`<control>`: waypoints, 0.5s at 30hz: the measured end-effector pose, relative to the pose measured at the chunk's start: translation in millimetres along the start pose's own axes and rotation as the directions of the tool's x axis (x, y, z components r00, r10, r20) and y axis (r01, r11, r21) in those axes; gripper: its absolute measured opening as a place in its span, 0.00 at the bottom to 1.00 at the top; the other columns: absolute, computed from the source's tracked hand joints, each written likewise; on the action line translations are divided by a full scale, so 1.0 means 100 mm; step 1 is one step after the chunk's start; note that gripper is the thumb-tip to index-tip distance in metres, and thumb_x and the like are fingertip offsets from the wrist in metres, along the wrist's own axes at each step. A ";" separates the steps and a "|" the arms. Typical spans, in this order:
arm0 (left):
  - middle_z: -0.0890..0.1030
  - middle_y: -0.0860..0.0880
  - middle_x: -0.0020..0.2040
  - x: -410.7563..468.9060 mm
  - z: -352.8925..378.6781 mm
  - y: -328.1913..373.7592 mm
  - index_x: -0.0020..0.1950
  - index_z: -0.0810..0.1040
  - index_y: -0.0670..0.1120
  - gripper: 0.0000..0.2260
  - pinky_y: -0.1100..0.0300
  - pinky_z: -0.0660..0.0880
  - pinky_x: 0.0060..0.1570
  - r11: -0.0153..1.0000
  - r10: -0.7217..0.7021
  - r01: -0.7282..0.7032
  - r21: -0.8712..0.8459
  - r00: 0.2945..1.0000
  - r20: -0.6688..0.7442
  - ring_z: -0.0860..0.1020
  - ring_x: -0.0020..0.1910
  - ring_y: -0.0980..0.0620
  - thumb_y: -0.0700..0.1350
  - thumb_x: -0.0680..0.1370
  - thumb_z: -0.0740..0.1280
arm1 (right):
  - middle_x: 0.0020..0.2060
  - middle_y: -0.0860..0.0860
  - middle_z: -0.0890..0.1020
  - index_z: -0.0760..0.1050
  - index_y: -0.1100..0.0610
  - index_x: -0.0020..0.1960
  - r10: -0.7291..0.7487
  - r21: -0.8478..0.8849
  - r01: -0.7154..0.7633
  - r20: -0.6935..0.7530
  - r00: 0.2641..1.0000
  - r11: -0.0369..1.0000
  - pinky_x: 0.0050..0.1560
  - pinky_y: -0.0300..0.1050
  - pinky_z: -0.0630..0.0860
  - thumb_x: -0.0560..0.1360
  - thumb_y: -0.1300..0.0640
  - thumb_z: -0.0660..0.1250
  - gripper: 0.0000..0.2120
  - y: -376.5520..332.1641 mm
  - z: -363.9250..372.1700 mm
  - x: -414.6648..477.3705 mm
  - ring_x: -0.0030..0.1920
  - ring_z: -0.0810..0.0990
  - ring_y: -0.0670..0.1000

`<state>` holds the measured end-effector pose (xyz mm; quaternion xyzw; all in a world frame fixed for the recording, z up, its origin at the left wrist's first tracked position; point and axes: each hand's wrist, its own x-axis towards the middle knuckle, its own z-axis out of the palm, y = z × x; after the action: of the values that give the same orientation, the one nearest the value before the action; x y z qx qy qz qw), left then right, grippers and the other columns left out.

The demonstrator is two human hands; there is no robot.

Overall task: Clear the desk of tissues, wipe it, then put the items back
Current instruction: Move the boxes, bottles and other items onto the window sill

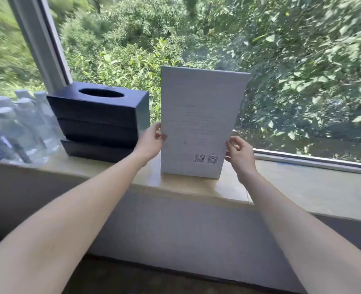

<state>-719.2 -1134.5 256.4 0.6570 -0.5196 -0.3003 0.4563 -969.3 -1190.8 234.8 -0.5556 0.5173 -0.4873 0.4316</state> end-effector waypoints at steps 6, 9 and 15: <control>0.79 0.51 0.50 -0.20 0.07 0.10 0.68 0.67 0.54 0.15 0.59 0.71 0.43 0.987 -0.071 0.070 0.144 0.997 0.003 0.76 0.46 0.52 0.43 0.82 0.59 | 0.41 0.47 0.83 0.75 0.45 0.47 -0.002 -0.101 0.017 0.154 0.988 0.995 0.53 0.53 0.77 0.81 0.61 0.61 0.11 0.04 -0.07 -0.10 0.41 0.81 0.48; 0.78 0.48 0.59 -0.24 0.09 0.09 0.70 0.65 0.50 0.17 0.52 0.74 0.56 0.976 -0.104 0.102 0.191 0.995 -0.002 0.77 0.57 0.45 0.48 0.81 0.61 | 0.46 0.48 0.83 0.74 0.48 0.55 0.011 -0.143 0.014 0.171 0.985 0.990 0.57 0.53 0.76 0.80 0.61 0.62 0.09 0.06 -0.10 -0.11 0.47 0.81 0.48; 0.75 0.49 0.65 -0.38 0.12 0.05 0.74 0.61 0.48 0.23 0.49 0.71 0.64 0.951 -0.147 0.138 0.276 0.989 0.012 0.74 0.63 0.46 0.49 0.81 0.64 | 0.53 0.52 0.83 0.75 0.55 0.62 0.064 -0.356 -0.019 0.114 0.991 0.934 0.58 0.57 0.76 0.77 0.54 0.66 0.14 0.10 -0.18 -0.16 0.55 0.81 0.55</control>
<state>-742.3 -1101.7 252.7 0.7448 -0.5146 -0.2681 0.3294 -988.6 -1175.4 226.2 -0.6423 0.5803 -0.3416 0.3661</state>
